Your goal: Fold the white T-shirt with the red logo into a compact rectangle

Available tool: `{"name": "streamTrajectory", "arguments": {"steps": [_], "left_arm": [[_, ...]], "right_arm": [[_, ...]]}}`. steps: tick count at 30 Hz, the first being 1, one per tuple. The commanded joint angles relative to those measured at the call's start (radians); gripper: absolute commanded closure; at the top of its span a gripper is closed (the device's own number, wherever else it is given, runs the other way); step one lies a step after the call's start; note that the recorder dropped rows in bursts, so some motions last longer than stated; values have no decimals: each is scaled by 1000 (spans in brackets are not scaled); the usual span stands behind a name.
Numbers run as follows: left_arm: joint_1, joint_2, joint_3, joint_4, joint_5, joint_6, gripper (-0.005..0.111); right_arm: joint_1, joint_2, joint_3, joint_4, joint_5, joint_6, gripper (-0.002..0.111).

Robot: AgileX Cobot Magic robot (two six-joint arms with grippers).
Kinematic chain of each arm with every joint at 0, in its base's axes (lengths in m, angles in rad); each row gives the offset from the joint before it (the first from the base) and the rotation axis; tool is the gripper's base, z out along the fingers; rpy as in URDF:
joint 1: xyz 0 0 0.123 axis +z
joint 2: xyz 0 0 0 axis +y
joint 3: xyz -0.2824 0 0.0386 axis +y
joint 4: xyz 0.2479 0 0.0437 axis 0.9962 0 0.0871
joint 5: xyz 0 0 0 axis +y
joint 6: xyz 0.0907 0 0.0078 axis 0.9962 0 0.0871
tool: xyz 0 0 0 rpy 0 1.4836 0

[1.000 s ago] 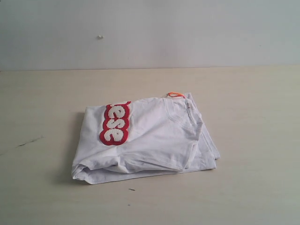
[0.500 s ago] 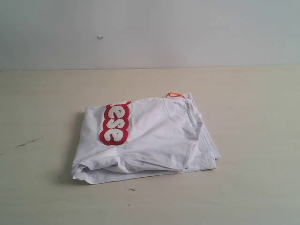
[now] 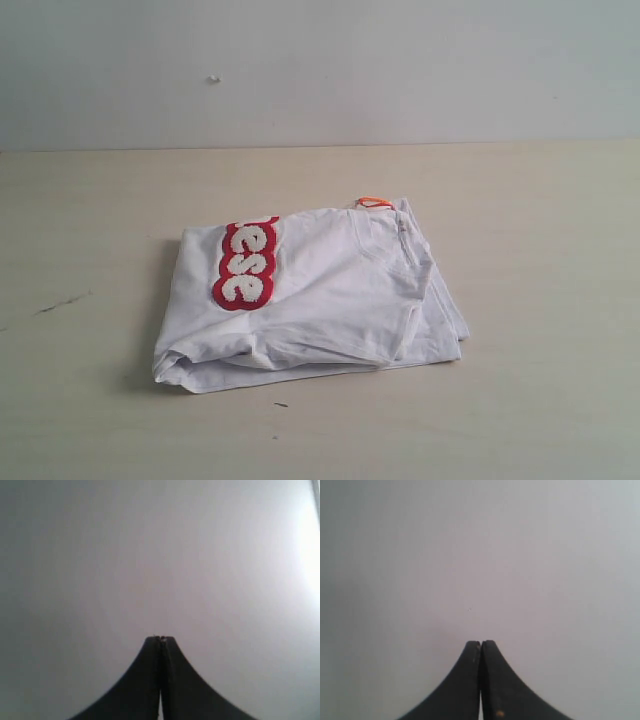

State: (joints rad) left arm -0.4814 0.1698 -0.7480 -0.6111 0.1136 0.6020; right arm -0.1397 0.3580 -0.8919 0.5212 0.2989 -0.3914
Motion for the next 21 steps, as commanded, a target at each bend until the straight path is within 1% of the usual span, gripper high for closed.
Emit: {"name": "streamTrajectory", "arguments": {"steps": [1,2,4,7,10,21], "left_arm": [[4,-73,7,5,-5,-8,107],[4,-113,7,5,-47,-8,107],[4,-165,7,5,-74,-8,107],[4,-170,3,9,-64,-2,107],[4,-170,3,9,-20,-2,107],[4,-170,3,9,-18,-2,107]], "right_arm": [[0,-71,8,-3,-2,-7,108],[0,-85,8,-3,-2,-7,108],[0,-94,8,-3,-2,-7,108],[0,-93,8,-3,-2,0,108],[0,-93,8,-3,-9,0,108],[0,-93,8,-3,-9,0,108]]}}
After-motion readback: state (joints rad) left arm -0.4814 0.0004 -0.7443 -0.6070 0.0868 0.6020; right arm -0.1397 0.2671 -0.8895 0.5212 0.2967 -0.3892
